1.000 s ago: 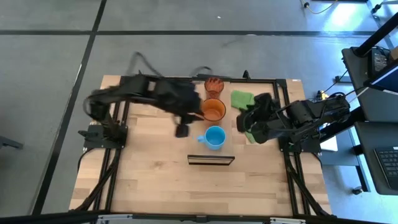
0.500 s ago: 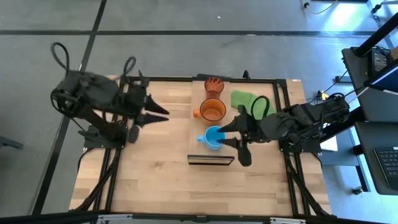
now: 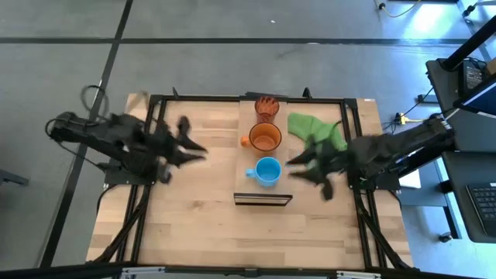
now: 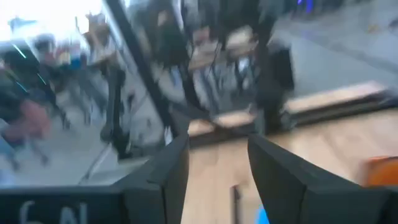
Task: Stack small to large cups/mugs on shelf
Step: Return to Home Position
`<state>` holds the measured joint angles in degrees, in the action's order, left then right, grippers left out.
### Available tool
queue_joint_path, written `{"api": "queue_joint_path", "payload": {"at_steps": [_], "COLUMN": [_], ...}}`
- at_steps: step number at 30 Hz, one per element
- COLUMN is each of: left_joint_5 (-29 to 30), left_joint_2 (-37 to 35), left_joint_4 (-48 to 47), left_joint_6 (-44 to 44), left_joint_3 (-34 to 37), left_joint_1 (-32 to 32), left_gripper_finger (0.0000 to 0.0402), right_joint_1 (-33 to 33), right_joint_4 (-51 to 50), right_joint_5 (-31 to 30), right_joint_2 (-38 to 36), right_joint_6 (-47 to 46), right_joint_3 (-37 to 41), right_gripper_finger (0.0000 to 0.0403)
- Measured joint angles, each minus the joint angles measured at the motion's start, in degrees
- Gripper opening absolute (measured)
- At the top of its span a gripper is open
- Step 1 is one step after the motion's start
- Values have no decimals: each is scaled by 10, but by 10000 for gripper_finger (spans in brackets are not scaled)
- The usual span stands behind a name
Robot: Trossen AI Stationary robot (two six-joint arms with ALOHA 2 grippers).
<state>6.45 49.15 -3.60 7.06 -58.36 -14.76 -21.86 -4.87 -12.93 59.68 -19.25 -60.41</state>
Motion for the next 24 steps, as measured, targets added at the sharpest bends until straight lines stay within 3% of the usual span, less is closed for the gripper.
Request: {"api": "queue_joint_path", "payload": {"at_steps": [5,12,17,24], "left_joint_5": [-5,-39,-27,-24], "left_joint_2": [-144,-303,-366,-392], "left_joint_4": [25,111,105,27], "left_joint_6": [-25,15,44,68], "left_joint_3": [114,280,338,359], "left_joint_1": [64,123,144,176], "left_gripper_finger": [76,76,76,76], "right_joint_1": [3,3,3,3], "right_joint_4": [8,10,7,7], "right_joint_5": [-32,-119,-130,-166], "right_joint_2": [-165,-311,-363,-406], "right_joint_6": [31,64,73,76], "right_joint_3": [94,200,239,286], "right_gripper_finger": [165,165,165,165]}}
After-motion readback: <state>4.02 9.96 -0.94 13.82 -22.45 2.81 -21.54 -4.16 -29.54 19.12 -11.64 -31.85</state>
